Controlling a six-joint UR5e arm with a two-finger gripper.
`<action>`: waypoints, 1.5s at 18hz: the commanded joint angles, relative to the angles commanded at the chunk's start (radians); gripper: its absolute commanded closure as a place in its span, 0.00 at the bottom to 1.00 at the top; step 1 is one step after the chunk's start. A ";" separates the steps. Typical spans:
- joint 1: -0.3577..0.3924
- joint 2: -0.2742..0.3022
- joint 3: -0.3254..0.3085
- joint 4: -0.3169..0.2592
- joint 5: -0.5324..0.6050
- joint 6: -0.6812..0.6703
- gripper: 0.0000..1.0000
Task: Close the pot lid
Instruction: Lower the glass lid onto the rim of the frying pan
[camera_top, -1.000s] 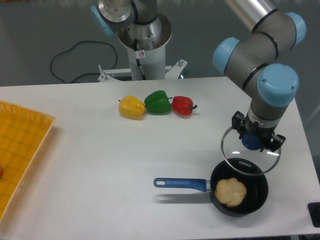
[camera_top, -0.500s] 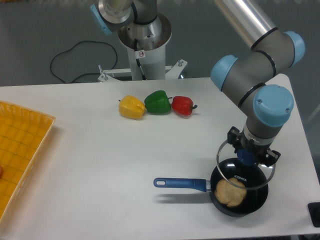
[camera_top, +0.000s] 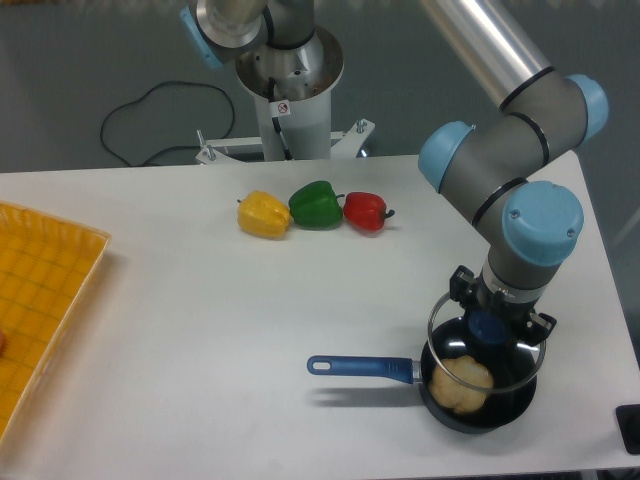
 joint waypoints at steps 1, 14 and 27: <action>-0.002 -0.006 0.005 0.000 -0.002 0.000 0.43; -0.020 -0.060 0.064 0.005 0.006 -0.049 0.43; -0.028 -0.078 0.068 0.021 0.009 -0.055 0.43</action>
